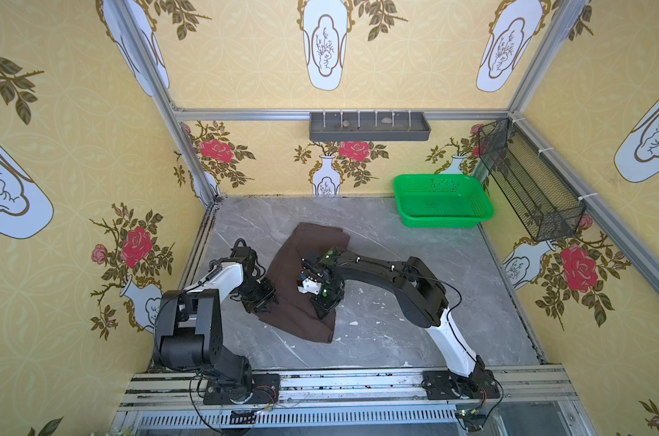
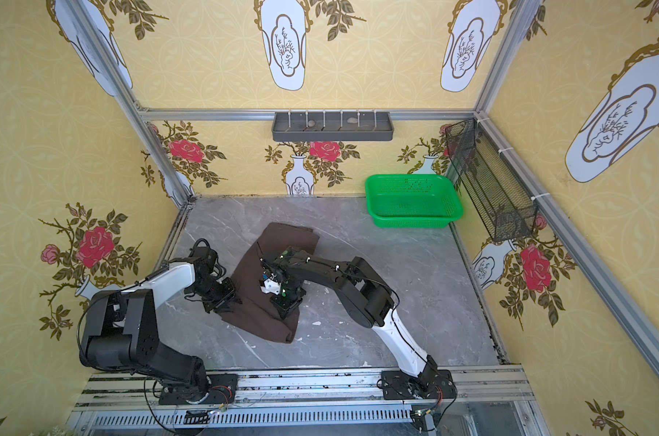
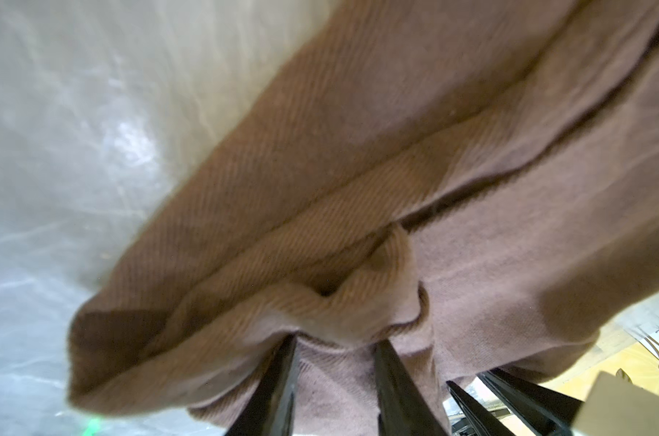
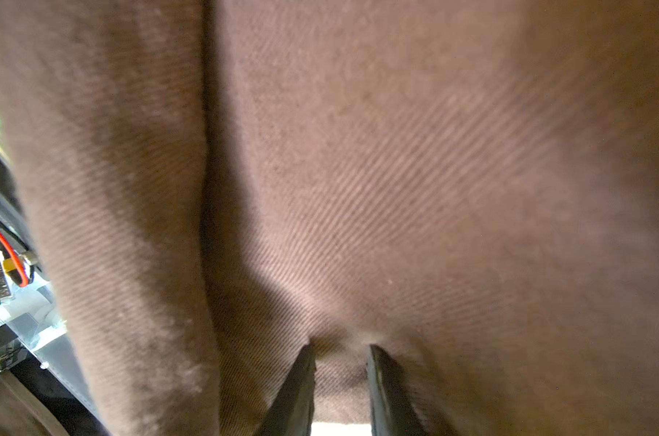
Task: Roll up the long pants
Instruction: Roll the long pant at the center of the board.
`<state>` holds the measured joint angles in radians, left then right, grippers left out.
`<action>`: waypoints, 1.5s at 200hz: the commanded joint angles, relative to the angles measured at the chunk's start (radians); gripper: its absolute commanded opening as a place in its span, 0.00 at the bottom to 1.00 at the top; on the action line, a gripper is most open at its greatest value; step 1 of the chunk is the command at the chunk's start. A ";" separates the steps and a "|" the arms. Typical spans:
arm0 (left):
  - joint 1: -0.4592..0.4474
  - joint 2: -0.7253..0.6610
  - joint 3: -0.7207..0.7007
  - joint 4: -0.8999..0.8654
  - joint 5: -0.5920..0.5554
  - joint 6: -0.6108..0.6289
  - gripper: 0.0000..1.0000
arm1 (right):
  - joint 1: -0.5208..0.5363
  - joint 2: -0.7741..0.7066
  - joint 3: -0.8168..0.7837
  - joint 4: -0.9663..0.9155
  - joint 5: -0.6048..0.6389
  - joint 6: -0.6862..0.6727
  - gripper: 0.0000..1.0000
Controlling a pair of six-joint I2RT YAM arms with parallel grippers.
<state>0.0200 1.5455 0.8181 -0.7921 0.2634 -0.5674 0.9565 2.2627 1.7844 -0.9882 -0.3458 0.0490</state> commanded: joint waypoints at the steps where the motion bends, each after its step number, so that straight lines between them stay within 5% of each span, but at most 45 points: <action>1: 0.006 0.020 -0.004 -0.041 -0.041 0.007 0.36 | 0.001 -0.060 -0.017 -0.004 0.252 0.017 0.45; 17: 0.008 0.040 0.001 -0.036 -0.037 0.012 0.36 | 0.021 -0.138 0.000 -0.029 0.361 0.006 0.61; 53: 0.009 0.090 0.025 -0.023 -0.038 0.023 0.36 | 0.204 -0.173 0.152 -0.172 0.602 -0.085 0.72; 91: 0.011 0.117 0.035 -0.007 -0.018 0.008 0.36 | 0.381 -0.088 0.220 -0.255 0.570 -0.080 0.74; 123: 0.013 0.133 0.043 -0.006 -0.003 0.006 0.36 | 0.410 -0.063 0.143 -0.178 0.557 -0.030 0.74; 252: 0.073 0.147 0.082 -0.075 0.028 0.076 0.36 | 0.370 0.066 -0.034 0.114 0.682 -0.147 0.68; 300: 0.084 0.114 0.085 -0.089 0.060 0.087 0.36 | 0.309 0.117 -0.042 0.159 0.703 -0.170 0.44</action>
<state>0.1001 1.6665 0.8989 -0.8726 0.3557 -0.5018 1.2961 2.2974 1.7760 -0.9314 0.3077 -0.1059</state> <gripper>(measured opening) 0.359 0.529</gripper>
